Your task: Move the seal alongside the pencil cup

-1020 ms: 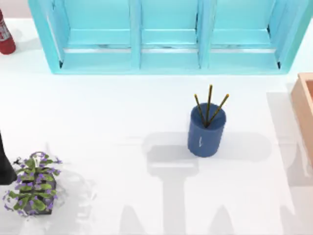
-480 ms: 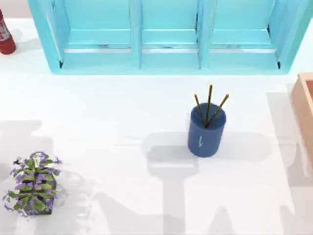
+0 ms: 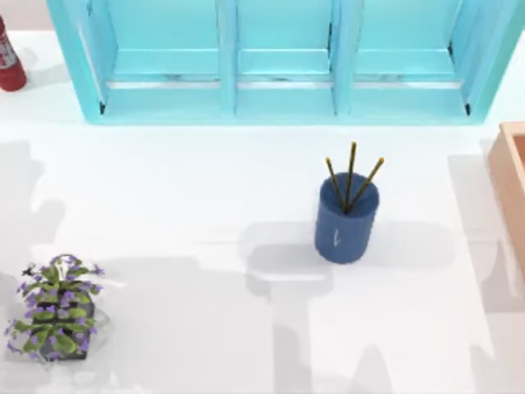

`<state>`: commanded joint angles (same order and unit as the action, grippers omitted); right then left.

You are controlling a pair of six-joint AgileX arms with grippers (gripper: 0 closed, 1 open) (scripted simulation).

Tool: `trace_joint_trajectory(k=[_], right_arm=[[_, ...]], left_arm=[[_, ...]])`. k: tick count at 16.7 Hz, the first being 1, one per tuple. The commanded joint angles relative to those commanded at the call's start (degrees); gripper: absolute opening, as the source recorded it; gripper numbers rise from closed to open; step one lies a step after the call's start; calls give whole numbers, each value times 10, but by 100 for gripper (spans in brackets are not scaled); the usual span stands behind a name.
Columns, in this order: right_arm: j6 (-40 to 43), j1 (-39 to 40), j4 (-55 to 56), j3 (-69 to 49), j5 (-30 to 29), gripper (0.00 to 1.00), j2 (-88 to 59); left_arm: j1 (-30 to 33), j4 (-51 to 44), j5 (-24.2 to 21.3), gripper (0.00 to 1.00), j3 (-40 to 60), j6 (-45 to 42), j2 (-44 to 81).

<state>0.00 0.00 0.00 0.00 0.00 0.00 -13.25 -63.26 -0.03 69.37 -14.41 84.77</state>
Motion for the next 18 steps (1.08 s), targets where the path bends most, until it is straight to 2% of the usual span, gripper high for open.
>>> trace_joint_trajectory(k=[5, 11, 14, 18], right_arm=[[0, 0, 0, 0, 0, 100, 0], [0, 0, 0, 0, 0, 100, 0], [0, 0, 0, 0, 0, 100, 0], [0, 0, 0, 0, 0, 100, 0]], left_arm=[[-21, -91, 0, 100, 113, -22, 126], [-20, -99, 0, 100, 124, -24, 137], [-21, -77, 0, 100, 103, -23, 143], [-23, 30, 0, 100, 28, -25, 167]])
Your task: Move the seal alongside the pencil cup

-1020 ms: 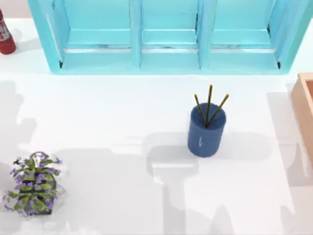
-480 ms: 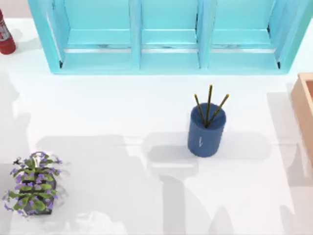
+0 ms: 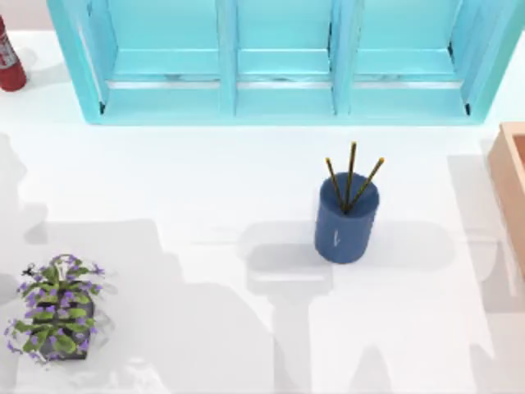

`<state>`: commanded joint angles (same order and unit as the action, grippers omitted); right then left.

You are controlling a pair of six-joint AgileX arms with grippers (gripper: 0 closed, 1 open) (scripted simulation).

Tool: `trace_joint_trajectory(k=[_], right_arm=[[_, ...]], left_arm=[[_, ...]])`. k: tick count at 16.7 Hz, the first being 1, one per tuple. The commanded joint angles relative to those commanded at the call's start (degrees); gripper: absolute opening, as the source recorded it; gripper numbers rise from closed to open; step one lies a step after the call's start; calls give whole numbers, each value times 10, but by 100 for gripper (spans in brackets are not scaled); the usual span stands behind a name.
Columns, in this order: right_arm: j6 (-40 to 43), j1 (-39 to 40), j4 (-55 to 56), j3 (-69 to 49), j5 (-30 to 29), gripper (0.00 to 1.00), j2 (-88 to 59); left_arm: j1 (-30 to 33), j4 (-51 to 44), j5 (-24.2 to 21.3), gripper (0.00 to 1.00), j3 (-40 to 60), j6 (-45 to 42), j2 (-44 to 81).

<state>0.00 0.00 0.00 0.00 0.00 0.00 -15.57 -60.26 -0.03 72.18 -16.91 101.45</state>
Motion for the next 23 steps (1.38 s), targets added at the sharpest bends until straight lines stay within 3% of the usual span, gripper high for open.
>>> trace_joint_trajectory(k=[4, 9, 22, 23], right_arm=[[0, 0, 0, 0, 0, 100, 0], [0, 0, 0, 0, 0, 100, 0], [0, 0, 0, 0, 0, 100, 0], [0, 0, 0, 0, 0, 100, 0]], left_arm=[[-2, 86, 0, 100, -67, -2, 22], [-2, 93, 0, 100, -73, -2, 25], [-2, 93, 0, 2, -73, -2, 25], [-2, 93, 0, 0, -73, -2, 25]])
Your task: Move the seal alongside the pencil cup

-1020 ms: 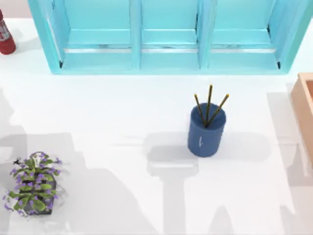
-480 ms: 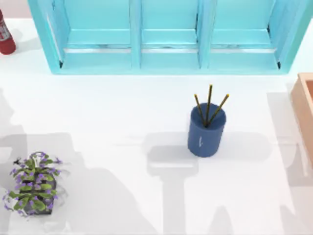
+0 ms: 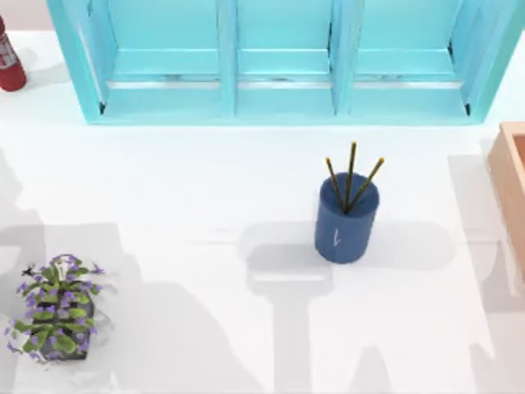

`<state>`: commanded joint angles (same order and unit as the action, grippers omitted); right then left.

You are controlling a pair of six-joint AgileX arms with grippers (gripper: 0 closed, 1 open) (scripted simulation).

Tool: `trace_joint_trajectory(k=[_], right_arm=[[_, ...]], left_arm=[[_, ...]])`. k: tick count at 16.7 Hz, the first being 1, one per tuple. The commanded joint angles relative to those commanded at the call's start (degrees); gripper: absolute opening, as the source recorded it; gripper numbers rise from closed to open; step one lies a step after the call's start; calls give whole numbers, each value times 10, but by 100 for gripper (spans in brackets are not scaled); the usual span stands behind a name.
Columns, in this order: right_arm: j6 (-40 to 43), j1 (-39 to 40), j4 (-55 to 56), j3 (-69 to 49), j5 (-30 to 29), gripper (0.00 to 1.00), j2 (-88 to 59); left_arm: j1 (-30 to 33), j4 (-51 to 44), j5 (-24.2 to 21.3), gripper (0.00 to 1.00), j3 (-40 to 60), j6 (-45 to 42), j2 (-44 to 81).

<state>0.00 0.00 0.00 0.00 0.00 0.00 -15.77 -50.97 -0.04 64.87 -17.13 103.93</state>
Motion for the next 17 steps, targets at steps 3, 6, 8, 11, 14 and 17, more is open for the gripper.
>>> trace_joint_trajectory(k=[3, 6, 8, 11, 14, 17], right_arm=[[0, 0, 0, 0, 0, 100, 0], [0, 0, 0, 0, 0, 100, 0], [0, 0, 0, 0, 0, 100, 0], [0, 0, 0, 0, 0, 100, 0], [0, 0, 0, 0, 0, 100, 0], [0, 0, 0, 0, 0, 100, 0]], left_arm=[[0, 0, 0, 0, 0, 0, 0], [0, 0, 0, 0, 0, 0, 0], [1, 0, 0, 0, 0, 0, -1], [22, -23, 0, 0, 23, 21, -4], [87, -101, 0, 0, 86, 84, -18], [170, -212, 0, 0, 158, 168, -38]])
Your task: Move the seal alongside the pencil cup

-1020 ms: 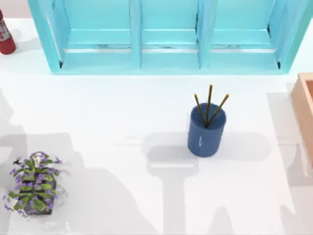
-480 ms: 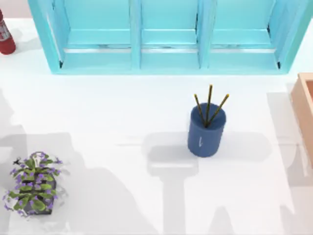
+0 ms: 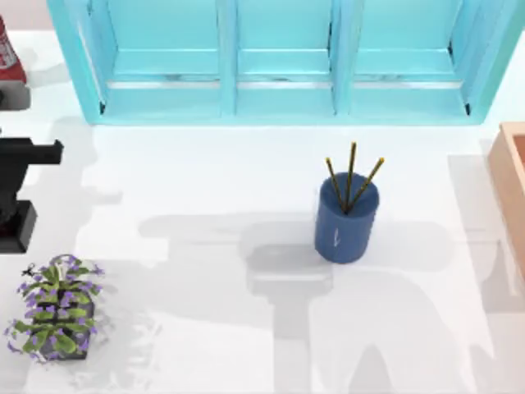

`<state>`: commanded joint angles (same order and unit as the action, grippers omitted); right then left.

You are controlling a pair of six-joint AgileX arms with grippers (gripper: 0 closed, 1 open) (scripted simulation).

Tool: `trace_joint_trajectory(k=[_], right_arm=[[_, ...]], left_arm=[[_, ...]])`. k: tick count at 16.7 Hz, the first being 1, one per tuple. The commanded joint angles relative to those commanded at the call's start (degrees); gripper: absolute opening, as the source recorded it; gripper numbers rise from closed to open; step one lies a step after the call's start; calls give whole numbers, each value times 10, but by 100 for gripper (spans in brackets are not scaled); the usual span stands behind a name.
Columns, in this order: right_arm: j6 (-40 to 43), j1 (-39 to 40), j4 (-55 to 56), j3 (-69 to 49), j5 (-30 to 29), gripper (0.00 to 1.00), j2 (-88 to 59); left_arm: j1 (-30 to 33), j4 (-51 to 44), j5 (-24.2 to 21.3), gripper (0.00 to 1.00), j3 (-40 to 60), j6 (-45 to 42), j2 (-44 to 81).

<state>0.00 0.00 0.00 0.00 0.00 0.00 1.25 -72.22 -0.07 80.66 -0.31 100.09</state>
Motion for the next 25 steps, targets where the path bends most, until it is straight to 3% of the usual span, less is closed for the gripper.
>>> trace_joint_trajectory(k=[4, 11, 14, 25], right_arm=[[0, 0, 0, 0, 0, 100, 0], [0, 0, 0, 0, 0, 100, 0], [0, 0, 0, 0, 0, 100, 0], [0, 0, 0, 0, 0, 100, 0]], left_arm=[[84, -90, 0, 0, 72, 86, -31], [94, -101, 0, 0, 86, 97, -27], [124, -126, 1, 0, 142, 126, 18], [337, -293, -6, 0, 632, 333, 325]])
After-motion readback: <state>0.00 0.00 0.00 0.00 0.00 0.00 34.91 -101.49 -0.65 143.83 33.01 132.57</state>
